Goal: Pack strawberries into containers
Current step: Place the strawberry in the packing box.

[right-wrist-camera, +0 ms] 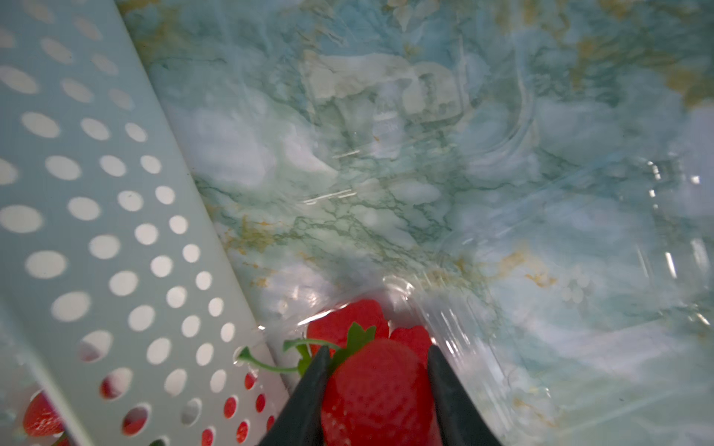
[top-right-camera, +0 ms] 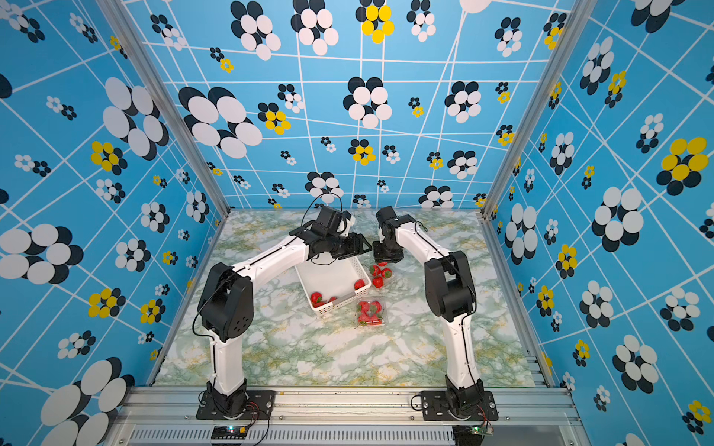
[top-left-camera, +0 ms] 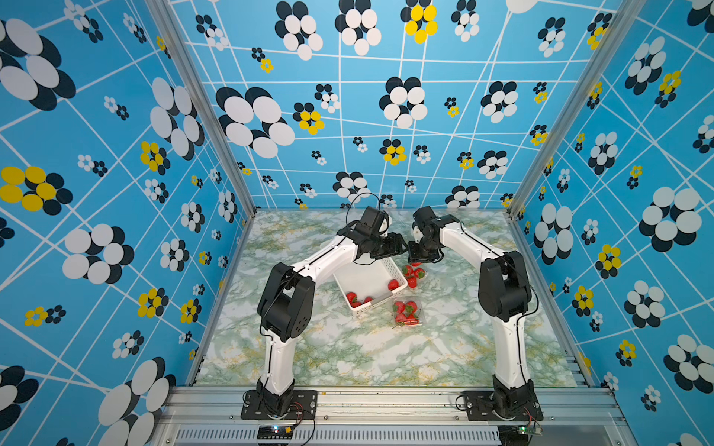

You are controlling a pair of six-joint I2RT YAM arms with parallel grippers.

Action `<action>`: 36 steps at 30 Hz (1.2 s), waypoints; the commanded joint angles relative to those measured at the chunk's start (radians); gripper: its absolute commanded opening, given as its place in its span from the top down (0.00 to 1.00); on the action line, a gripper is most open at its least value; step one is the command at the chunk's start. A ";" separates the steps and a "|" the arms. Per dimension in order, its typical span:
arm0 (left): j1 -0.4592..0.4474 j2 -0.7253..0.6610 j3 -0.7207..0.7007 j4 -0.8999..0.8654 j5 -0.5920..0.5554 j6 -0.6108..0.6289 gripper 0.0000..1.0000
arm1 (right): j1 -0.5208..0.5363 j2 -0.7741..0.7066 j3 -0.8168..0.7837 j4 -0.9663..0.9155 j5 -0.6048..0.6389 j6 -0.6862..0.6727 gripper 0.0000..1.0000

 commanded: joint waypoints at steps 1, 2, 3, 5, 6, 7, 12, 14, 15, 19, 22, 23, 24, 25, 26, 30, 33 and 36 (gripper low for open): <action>-0.004 0.025 0.057 -0.023 0.014 0.021 0.33 | -0.019 0.014 -0.024 0.029 -0.018 0.014 0.78; -0.004 0.033 0.063 -0.023 0.014 0.019 0.33 | -0.021 0.016 -0.025 0.029 -0.021 0.014 0.78; -0.004 0.039 0.068 -0.021 0.015 0.020 0.33 | -0.021 0.015 -0.032 0.034 -0.019 0.016 0.78; -0.006 0.053 0.078 -0.017 0.018 0.016 0.33 | -0.021 0.014 -0.044 0.042 -0.026 0.016 0.77; -0.008 0.059 0.084 -0.019 0.019 0.016 0.33 | -0.022 0.012 -0.049 0.045 -0.029 0.017 0.76; -0.009 0.064 0.090 -0.020 0.020 0.016 0.34 | -0.021 0.010 -0.054 0.047 -0.032 0.017 0.75; -0.012 0.076 0.105 -0.031 0.021 0.020 0.34 | -0.021 -0.005 -0.078 0.056 -0.041 0.018 0.70; -0.011 0.076 0.104 -0.031 0.021 0.021 0.34 | -0.022 -0.013 -0.092 0.068 -0.041 0.022 0.68; -0.012 0.076 0.103 -0.030 0.021 0.021 0.34 | -0.021 -0.014 -0.093 0.066 -0.042 0.022 0.67; -0.016 0.080 0.103 -0.024 0.028 0.014 0.34 | -0.022 -0.048 -0.097 0.059 -0.042 0.020 0.56; -0.021 0.085 0.101 -0.023 0.032 0.013 0.34 | -0.021 -0.068 -0.111 0.070 -0.044 0.018 0.50; -0.022 0.086 0.100 -0.022 0.033 0.013 0.34 | -0.021 -0.076 -0.114 0.071 -0.041 0.017 0.46; -0.022 0.089 0.101 -0.021 0.035 0.011 0.34 | -0.021 -0.086 -0.119 0.075 -0.036 0.016 0.45; -0.023 0.091 0.100 -0.019 0.038 0.008 0.34 | -0.022 -0.097 -0.120 0.078 -0.029 0.016 0.43; -0.024 0.093 0.102 -0.017 0.043 0.006 0.34 | -0.021 -0.105 -0.116 0.070 -0.023 0.010 0.41; -0.032 0.104 0.124 -0.026 0.044 0.006 0.34 | -0.023 -0.138 -0.098 0.049 0.026 -0.003 0.39; -0.040 0.119 0.148 -0.047 0.047 0.005 0.34 | -0.028 -0.165 -0.098 0.046 0.058 0.000 0.38; -0.051 0.126 0.161 -0.078 0.039 0.007 0.34 | -0.039 -0.192 -0.117 0.054 0.075 0.011 0.38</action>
